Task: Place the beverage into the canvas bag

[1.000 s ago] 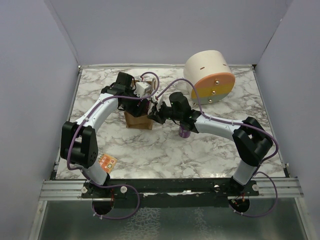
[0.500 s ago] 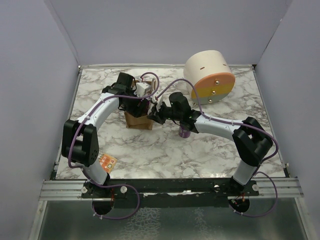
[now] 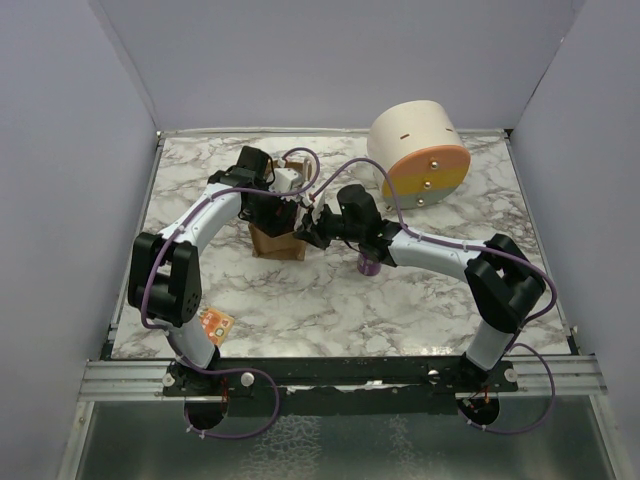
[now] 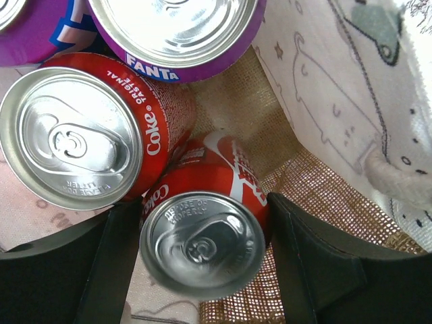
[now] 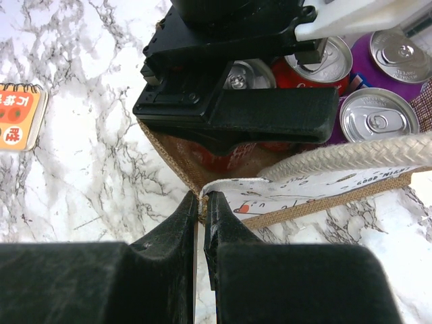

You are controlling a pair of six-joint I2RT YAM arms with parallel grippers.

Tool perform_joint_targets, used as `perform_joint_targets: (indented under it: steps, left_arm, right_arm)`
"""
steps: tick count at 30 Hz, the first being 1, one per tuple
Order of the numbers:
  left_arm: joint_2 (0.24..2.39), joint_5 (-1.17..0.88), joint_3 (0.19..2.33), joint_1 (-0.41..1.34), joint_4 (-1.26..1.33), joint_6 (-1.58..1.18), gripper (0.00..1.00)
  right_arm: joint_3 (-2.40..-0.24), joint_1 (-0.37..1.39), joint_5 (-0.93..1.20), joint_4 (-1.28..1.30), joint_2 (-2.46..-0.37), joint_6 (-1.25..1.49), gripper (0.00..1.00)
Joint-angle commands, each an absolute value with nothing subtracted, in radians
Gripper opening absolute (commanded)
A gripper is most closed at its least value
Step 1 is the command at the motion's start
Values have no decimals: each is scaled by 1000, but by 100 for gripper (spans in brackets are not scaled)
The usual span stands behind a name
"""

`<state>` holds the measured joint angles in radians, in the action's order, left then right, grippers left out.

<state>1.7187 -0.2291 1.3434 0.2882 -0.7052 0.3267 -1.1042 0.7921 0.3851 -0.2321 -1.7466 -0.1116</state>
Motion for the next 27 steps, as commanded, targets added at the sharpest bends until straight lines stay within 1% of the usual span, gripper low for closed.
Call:
perform_joint_targets:
  steps: [1, 14, 27]
  left_arm:
    - [1736, -187, 1342, 277, -805, 339, 75]
    - [1736, -187, 1350, 276, -823, 344, 88]
    - [1711, -202, 1442, 276, -847, 342, 99]
  right_arm:
    - [-1132, 793, 406, -225, -1730, -124, 1]
    - [-1134, 793, 410, -222, -1735, -129, 1]
    - [-1140, 793, 418, -216, -1739, -133, 1]
